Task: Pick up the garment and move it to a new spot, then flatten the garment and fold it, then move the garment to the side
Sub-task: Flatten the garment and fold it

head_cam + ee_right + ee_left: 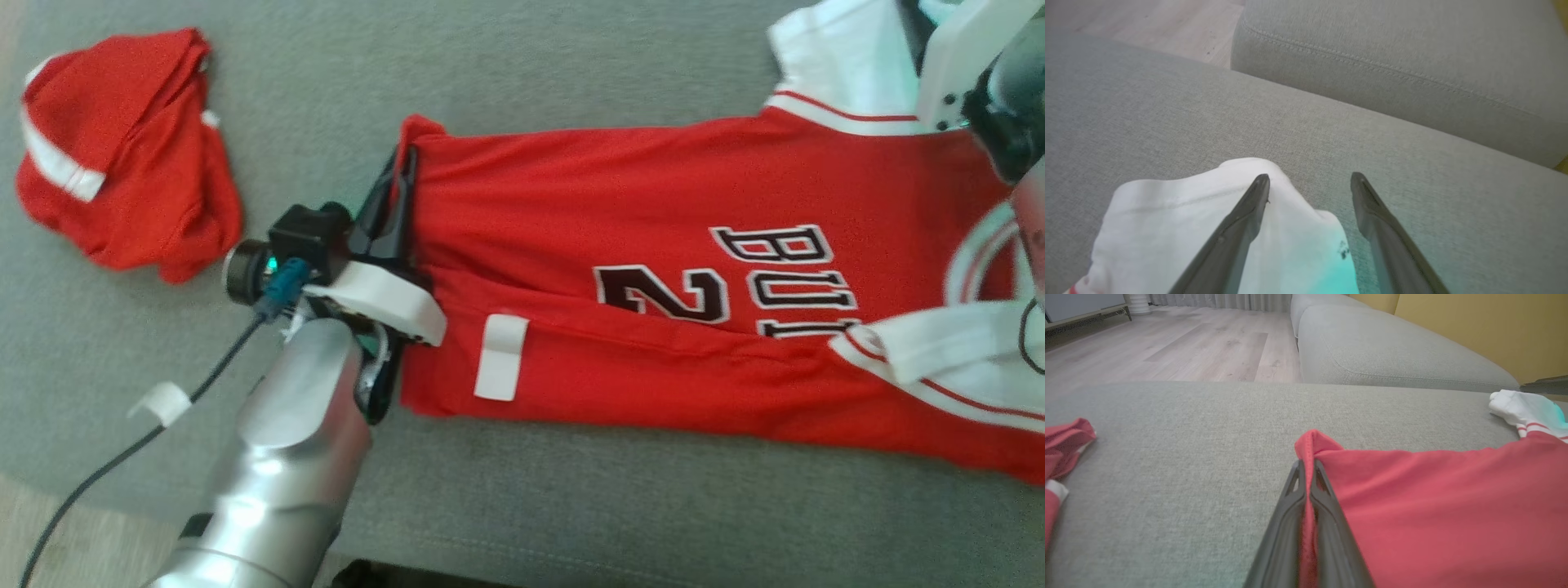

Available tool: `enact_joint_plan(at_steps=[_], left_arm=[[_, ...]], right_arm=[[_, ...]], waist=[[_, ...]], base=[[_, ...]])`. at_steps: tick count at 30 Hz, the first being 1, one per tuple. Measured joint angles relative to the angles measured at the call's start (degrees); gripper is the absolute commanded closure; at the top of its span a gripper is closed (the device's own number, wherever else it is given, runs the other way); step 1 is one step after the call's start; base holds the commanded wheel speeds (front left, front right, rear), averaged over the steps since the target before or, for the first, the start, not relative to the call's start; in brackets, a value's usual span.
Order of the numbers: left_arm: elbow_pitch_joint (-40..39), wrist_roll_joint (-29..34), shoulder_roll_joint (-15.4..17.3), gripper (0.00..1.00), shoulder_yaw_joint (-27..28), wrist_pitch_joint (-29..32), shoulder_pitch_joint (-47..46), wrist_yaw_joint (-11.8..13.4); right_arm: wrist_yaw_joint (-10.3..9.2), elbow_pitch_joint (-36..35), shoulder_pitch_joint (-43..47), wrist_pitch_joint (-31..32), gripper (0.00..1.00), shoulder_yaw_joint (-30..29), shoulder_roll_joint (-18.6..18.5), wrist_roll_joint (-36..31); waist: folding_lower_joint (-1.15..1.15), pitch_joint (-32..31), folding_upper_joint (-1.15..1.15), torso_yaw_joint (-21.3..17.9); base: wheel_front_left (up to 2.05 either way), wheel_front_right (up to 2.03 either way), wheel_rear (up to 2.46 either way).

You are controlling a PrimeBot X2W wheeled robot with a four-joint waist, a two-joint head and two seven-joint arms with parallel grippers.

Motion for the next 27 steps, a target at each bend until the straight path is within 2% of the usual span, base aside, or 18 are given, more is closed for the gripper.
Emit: enact_joint_plan(at_steps=[6, 12, 13, 14, 15, 19, 24, 25, 27], left_arm=[[-1.15, -4.02, 0.00, 1.00, -5.20, 0.00, -0.59, 2.48], [-1.10, -5.00, 0.00, 1.00, -6.48, 0.00, -0.60, 3.37], [-1.08, -5.00, 0.01, 1.00, -6.70, 0.00, -0.60, 3.38], [-1.09, -5.06, 0.01, 1.00, -6.83, 0.00, -0.60, 3.38], [-1.08, -5.26, 0.01, 1.00, -6.94, 0.00, -0.60, 3.38], [-1.16, -5.56, 0.01, 1.00, -6.87, 0.00, -0.60, 3.46], [-2.90, -4.60, 0.00, 1.00, -4.49, 0.00, -0.95, 3.82], [-2.90, -4.60, 0.00, 1.00, -4.49, 0.00, -0.95, 3.82], [-3.64, -3.43, 0.00, 1.00, -2.90, 0.00, -1.66, 3.78]], right_arm=[[0.00, 3.07, -1.44, 2.50, 0.00, 3.05, 0.05, 2.45], [0.00, 4.50, -2.43, 3.21, 0.00, 5.49, -0.51, 3.52], [0.00, 4.77, -2.46, 3.21, 0.33, 5.58, -0.52, 3.53], [0.00, 5.11, -2.54, 3.21, 0.74, 5.65, -0.51, 3.64], [0.00, 5.60, -2.70, 3.21, 1.00, 5.65, -0.51, 3.94], [0.00, 7.33, -3.50, -0.46, 1.00, 4.77, -0.67, 4.08], [0.00, 9.25, -3.60, -13.40, 1.00, 0.63, -0.57, 0.38], [0.00, 9.25, -3.60, -13.40, 1.00, 0.63, -0.57, 0.38], [0.00, 9.92, -3.81, -18.75, 1.00, -1.49, -0.29, -0.80]], waist=[[0.00, 1.87, 0.00, 2.69], [-0.01, 1.65, 0.00, 2.75], [-0.01, 1.62, 0.00, 2.75], [-0.02, 1.63, 0.00, 2.76], [-0.02, 1.63, 0.00, 2.78], [-0.01, 1.78, 0.00, 2.73], [-0.01, 1.55, 0.00, 1.52], [-0.01, 1.55, 0.00, 1.52], [-0.01, 1.20, 0.00, 0.65]], base=[[0.00, 0.00, 0.00], [0.00, 0.00, 0.00], [0.00, 0.00, 0.00], [0.00, 0.00, 0.00], [0.00, 0.00, 0.00], [0.00, 0.00, 0.00], [0.00, 0.00, 0.00], [0.00, 0.00, 0.00], [0.00, 0.00, 0.00]])
